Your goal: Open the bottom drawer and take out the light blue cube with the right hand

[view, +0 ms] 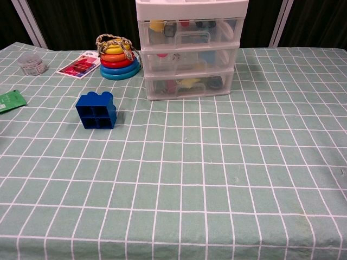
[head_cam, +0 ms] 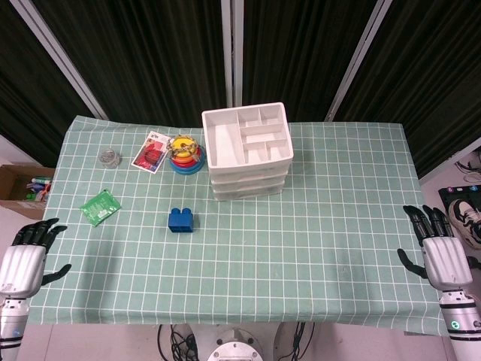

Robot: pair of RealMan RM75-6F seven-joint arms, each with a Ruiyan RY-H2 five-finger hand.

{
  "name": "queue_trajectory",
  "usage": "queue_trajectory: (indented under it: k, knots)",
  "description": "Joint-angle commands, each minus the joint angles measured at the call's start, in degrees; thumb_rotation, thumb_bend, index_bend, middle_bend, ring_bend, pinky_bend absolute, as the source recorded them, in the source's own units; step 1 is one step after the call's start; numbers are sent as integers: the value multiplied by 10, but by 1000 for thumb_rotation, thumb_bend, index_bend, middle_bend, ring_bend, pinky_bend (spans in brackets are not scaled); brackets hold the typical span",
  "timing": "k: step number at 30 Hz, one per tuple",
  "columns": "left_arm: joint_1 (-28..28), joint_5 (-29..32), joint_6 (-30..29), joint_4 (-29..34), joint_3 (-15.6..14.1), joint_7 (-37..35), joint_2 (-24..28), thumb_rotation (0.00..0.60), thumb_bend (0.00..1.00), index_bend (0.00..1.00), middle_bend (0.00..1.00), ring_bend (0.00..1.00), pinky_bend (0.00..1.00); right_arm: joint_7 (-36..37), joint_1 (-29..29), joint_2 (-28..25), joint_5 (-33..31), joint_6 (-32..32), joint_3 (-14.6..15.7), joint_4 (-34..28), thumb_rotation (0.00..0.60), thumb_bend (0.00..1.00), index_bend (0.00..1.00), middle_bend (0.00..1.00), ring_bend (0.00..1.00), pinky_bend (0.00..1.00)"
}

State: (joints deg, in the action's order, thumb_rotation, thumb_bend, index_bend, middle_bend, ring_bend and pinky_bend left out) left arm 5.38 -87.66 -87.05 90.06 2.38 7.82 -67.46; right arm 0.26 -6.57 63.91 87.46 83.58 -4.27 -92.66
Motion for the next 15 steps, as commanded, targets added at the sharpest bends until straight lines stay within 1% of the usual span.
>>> queue_trajectory:
  k: [1, 4, 9, 11, 13, 15]
  knots:
    - [1, 1, 3, -1, 0, 1, -2, 600, 0, 262, 175, 163, 193, 1, -3, 2, -2, -5, 0, 0, 600, 238, 0, 111, 0, 32]
    - [2, 4, 9, 3, -2, 0, -1, 600, 0, 262, 175, 163, 193, 8, -8, 3, -4, -14, 0, 0, 600, 238, 0, 112, 0, 33]
    - [2, 6, 12, 11, -4, -1, 3, 600, 0, 262, 175, 163, 193, 39, -27, 7, 1, -41, -1, -5, 600, 238, 0, 128, 0, 47]
    - [1, 5, 11, 14, -4, -3, 3, 600, 0, 262, 175, 163, 193, 65, -42, 12, 5, -59, -5, -12, 600, 238, 0, 163, 5, 80]
    - [0, 3, 9, 15, -5, -5, 1, 600, 0, 262, 175, 163, 193, 106, -66, 21, 4, -86, -14, -23, 600, 237, 0, 216, 31, 135]
    - [-1, 1, 6, 16, -6, -6, -2, 600, 0, 262, 176, 163, 193, 159, -95, 39, -3, -122, -26, -33, 600, 244, 0, 282, 93, 197]
